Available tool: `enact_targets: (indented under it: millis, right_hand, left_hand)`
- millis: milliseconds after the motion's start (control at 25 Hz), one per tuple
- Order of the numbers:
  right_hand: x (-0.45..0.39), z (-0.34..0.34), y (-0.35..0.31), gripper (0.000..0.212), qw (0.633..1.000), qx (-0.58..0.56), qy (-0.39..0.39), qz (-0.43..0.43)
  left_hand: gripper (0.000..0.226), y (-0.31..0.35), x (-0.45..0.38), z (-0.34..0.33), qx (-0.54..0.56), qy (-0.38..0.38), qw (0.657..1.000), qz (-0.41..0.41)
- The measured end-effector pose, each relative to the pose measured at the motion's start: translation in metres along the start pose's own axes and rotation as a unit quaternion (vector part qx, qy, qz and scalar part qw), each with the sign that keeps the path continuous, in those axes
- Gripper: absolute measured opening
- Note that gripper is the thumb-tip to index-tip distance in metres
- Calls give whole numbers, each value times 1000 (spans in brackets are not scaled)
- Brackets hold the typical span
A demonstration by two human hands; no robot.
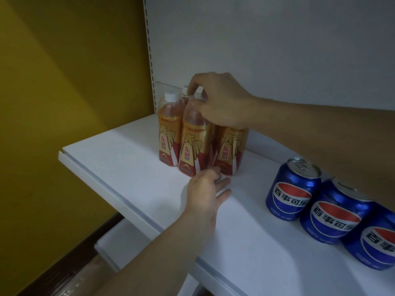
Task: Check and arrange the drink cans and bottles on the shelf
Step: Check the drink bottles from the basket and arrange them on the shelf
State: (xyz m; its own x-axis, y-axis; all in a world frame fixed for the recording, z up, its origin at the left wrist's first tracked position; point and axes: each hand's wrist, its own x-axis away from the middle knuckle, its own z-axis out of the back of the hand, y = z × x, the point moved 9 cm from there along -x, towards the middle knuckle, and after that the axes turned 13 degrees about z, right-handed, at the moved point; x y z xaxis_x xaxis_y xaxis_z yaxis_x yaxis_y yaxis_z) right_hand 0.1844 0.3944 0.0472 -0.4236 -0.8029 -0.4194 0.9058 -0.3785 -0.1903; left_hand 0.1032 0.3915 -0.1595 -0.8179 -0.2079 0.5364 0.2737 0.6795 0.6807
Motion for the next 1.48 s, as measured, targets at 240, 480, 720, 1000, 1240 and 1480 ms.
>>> enact_targets:
  millis: [240, 480, 720, 1000, 1240, 1480]
  right_hand:
    - [41, 131, -24, 17, 988, -16, 151, 1]
    - [125, 195, -55, 24, 988, -75, 133, 36]
    - [237, 242, -34, 19, 959, -117, 254, -50]
    - [364, 259, 8, 41, 842, -221, 465, -161]
    - [408, 226, 48, 52, 784, -330, 469, -235]
    - [407, 212, 51, 46, 759, -392, 468, -225]
  left_hand:
    - [19, 17, 27, 1, 23, -39, 999, -25]
    - [67, 10, 130, -109, 2, -364, 931, -10]
    - [61, -47, 168, -179, -134, -337, 929, -70]
    - [59, -104, 182, -240, -172, -364, 914, -43]
    - [55, -145, 184, -266, -167, -344, 924, 5]
    - [52, -151, 197, -270, -248, -337, 907, -58]
